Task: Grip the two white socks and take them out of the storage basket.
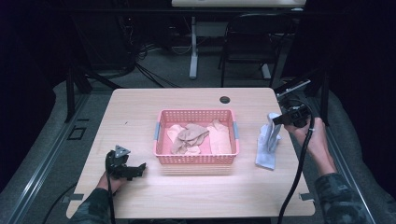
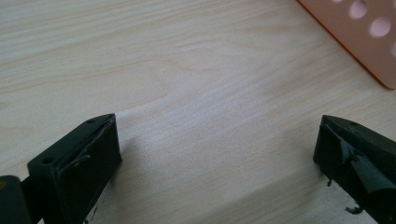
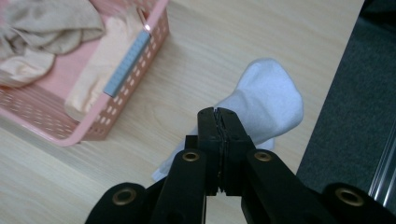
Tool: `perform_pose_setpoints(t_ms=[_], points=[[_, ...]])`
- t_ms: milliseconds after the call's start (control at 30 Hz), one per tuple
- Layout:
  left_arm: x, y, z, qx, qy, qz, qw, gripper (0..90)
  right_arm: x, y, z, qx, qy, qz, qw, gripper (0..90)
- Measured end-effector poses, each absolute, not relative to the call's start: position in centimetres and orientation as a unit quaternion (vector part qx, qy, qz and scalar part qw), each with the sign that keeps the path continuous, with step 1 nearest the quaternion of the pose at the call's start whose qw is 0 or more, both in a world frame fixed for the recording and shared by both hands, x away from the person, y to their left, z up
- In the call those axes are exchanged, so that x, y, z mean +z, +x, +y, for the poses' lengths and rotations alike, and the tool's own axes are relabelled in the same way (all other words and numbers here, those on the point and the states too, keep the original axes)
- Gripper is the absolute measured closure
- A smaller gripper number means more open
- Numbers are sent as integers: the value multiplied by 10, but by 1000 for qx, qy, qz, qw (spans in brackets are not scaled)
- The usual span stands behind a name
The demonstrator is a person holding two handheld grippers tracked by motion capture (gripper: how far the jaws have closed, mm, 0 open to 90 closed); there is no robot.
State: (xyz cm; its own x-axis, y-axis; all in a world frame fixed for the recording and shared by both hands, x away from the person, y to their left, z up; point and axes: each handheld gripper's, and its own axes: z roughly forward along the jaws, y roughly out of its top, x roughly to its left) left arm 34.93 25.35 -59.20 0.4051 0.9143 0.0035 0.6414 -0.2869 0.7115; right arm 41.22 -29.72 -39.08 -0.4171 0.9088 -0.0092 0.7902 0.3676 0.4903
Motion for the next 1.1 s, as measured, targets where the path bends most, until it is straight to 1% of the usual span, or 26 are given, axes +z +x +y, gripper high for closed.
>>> perform_pose_setpoints(t_ms=[100, 167, 233, 267, 300, 333, 367, 400, 433, 533, 567, 633, 700, 733, 767, 800, 833, 867, 933, 967, 1033, 1067, 1100], points=[[-592, 349, 254, 212, 774, 502, 322, 4, -414, 419, -296, 190, 528, 818, 125, 891], [-592, 349, 253, 211, 774, 503, 322, 4, -421, 420, -294, 186, 531, 817, 124, 891], [-592, 349, 254, 212, 774, 502, 322, 4, -445, 426, -289, 174, 535, 820, 102, 890], [-592, 349, 254, 212, 774, 502, 322, 5, -445, 426, -289, 174, 535, 820, 102, 890], [-592, 349, 253, 211, 774, 503, 322, 4, -458, 429, -287, 177, 542, 817, 89, 889], [-592, 349, 254, 212, 774, 502, 322, 4, -458, 429, -287, 177, 542, 817, 89, 889], [-592, 349, 254, 212, 774, 502, 322, 4, -469, 432, -285, 172, 546, 815, 84, 889], [-592, 349, 254, 212, 774, 502, 322, 5, -469, 432, -285, 172, 546, 815, 84, 889], [-592, 349, 254, 212, 774, 502, 322, 5, -480, 435, -285, 174, 553, 812, 75, 887], [-592, 349, 254, 212, 774, 502, 322, 4, -489, 437, -286, 165, 552, 814, 68, 881], [-592, 349, 254, 212, 774, 502, 322, 4, -496, 437, -287, 167, 555, 814, 52, 865], [-592, 349, 253, 211, 774, 503, 322, 4, -499, 437, -287, 164, 555, 814, 55, 860], [-592, 349, 253, 211, 774, 503, 323, 4, -503, 436, -290, 163, 557, 813, 50, 797], [-592, 349, 253, 211, 774, 503, 323, 4, -503, 436, -290, 164, 559, 812, 50, 783], [-592, 349, 253, 210, 774, 503, 323, 4, -500, 434, -293, 175, 559, 809, 49, 730], [-592, 349, 253, 210, 774, 503, 323, 4, -500, 434, -293, 175, 559, 809, 49, 730], [-592, 349, 253, 211, 774, 503, 323, 5, -497, 432, -294, 183, 560, 806, 53, 703], [-592, 349, 253, 210, 774, 503, 323, 4, -492, 429, -295, 189, 559, 806, 58, 632], [-592, 349, 253, 210, 774, 503, 323, 5, -485, 424, -297, 197, 560, 802, 68, 528], [-592, 349, 253, 210, 774, 503, 323, 5, -479, 415, -300, 205, 557, 801, 78, 427], [-592, 349, 253, 210, 775, 502, 323, 5, -474, 409, -304, 209, 553, 802, 81, 358], [-592, 349, 253, 210, 775, 502, 323, 5, -474, 409, -304, 209, 553, 802, 81, 358], [-592, 349, 253, 210, 775, 502, 323, 5, -471, 405, -305, 210, 555, 801, 85, 332]])
